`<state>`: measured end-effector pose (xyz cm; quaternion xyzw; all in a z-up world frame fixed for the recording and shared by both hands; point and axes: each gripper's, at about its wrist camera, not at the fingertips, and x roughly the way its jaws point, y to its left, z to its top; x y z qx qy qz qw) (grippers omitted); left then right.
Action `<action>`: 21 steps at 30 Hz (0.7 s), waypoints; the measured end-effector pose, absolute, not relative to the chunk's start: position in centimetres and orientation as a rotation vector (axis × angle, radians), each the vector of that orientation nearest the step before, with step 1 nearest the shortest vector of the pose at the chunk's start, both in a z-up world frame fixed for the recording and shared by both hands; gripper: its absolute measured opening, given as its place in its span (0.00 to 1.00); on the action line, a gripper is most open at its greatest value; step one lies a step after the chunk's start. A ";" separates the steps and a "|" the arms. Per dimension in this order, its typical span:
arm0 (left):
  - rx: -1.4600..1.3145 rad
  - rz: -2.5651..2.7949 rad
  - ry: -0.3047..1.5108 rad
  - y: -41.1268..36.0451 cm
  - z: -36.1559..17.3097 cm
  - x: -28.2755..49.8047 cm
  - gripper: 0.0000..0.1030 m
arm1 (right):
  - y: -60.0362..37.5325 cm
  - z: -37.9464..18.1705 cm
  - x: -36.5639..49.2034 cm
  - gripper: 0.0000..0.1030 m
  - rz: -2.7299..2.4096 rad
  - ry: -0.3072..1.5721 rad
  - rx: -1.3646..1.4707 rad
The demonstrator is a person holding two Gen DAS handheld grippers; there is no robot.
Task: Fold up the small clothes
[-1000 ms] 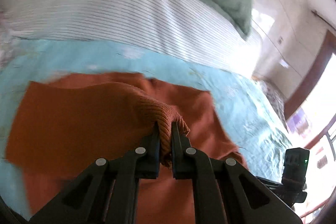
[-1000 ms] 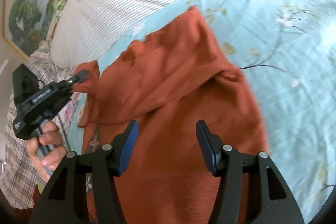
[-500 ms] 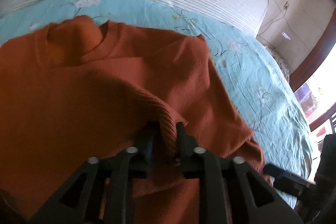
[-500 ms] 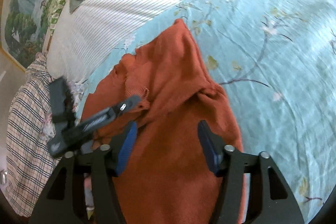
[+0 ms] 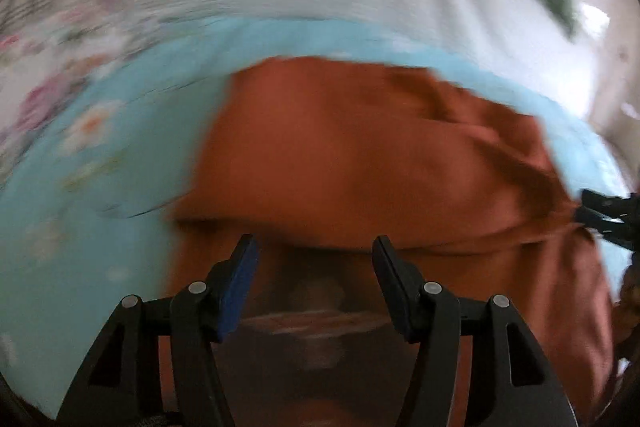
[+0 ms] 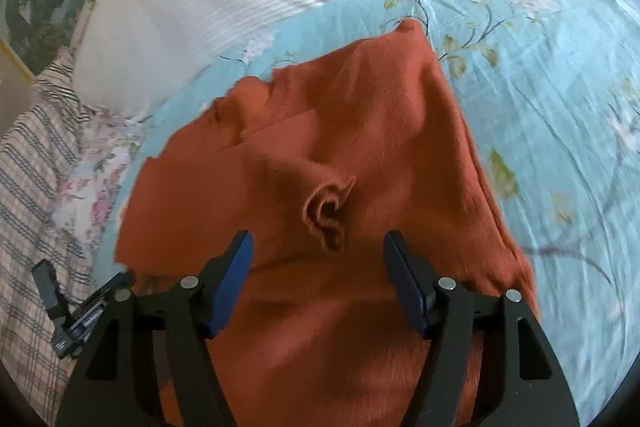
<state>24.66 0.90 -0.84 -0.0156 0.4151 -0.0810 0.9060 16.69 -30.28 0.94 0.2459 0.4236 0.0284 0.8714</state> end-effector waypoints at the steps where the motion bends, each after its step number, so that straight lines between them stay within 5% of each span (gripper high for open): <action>1: -0.051 -0.136 0.872 2.4 -1.3 24.9 0.58 | -30.2 0.6 17.4 0.66 0.059 0.887 0.512; 3: -0.099 -0.094 0.899 4.6 -2.4 25.5 0.58 | -29.7 0.2 18.7 0.65 0.053 0.886 0.480; 4: -0.110 -0.080 0.905 5.3 -2.7 25.7 0.58 | -29.5 0.2 19.2 0.42 0.053 0.880 0.465; 5: -0.119 -0.067 0.916 5.9 -3.3 26.0 0.58 | -29.4 0.1 19.8 0.05 0.059 0.891 0.465; 13: -0.093 -0.026 0.907 5.1 -3.5 29.3 0.57 | -33.4 6.7 16.0 0.06 0.033 0.609 0.564; 19: -0.062 -0.004 0.894 4.2 -3.8 29.7 0.52 | -36.1 1.7 15.9 0.06 -0.028 0.749 0.635; 21: -0.051 -0.009 0.879 4.0 -3.4 29.3 0.33 | -35.2 0.9 15.7 0.06 -0.008 0.765 0.629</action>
